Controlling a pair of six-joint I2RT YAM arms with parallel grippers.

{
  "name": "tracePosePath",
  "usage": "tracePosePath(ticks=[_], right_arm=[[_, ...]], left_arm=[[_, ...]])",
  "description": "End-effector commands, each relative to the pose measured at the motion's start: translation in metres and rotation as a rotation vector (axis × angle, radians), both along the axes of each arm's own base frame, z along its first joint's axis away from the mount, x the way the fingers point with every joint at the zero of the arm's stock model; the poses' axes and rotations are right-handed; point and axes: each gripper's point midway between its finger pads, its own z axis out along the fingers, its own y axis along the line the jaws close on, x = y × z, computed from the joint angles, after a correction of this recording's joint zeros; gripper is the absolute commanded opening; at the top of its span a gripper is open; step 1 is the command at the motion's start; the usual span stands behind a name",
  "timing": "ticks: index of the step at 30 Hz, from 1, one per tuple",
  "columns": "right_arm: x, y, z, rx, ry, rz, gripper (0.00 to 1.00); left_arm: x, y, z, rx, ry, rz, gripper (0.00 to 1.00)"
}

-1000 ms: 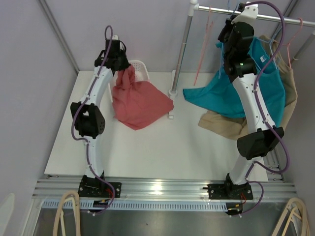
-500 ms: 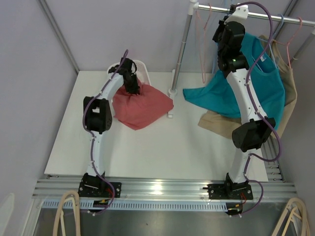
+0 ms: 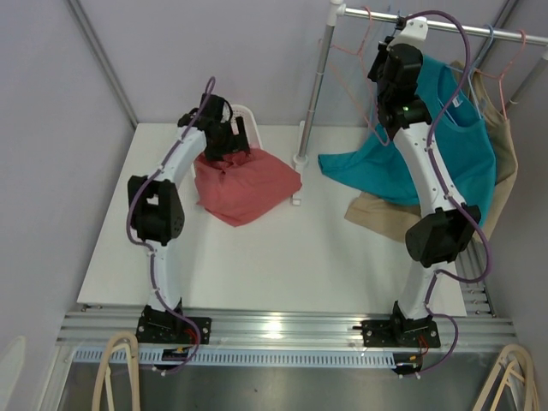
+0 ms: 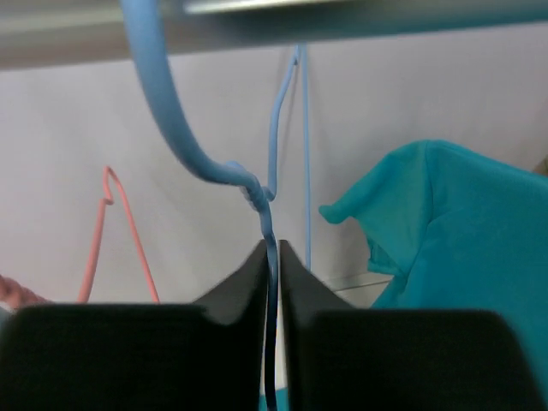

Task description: Remove the t-shirt from the hanger

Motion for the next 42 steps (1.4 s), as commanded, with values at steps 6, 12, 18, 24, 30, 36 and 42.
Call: tracePosePath(ticks=[6,12,18,24,30,36,42], right_arm=[[-0.042,-0.014,0.055,0.017,-0.105,-0.017,0.39],[-0.093,-0.03,0.09,0.006,-0.157,-0.037,0.52],[-0.164,-0.047,0.11,0.0,-0.103,-0.04,0.81],[-0.201,-0.063,0.099,0.023,0.004,-0.014,0.84],[-0.206,-0.086,0.08,0.039,0.185,-0.002,0.84],[-0.192,-0.126,0.045,0.137,0.298,0.003,0.87],[-0.183,-0.157,0.036,0.163,0.3,-0.002,0.88]], left_arm=[[-0.023,0.008,0.178,0.057,-0.427,0.036,1.0],[-0.056,-0.013,0.243,0.088,-0.62,0.002,0.99],[-0.08,-0.048,0.275,0.054,-0.701,-0.095,0.99],[-0.109,-0.072,0.286,0.032,-0.797,-0.153,1.0],[-0.129,-0.083,0.296,-0.004,-0.868,-0.195,0.99],[-0.146,-0.092,0.297,-0.057,-0.9,-0.233,0.99],[-0.185,-0.107,0.266,-0.061,-0.874,-0.298,1.0]])
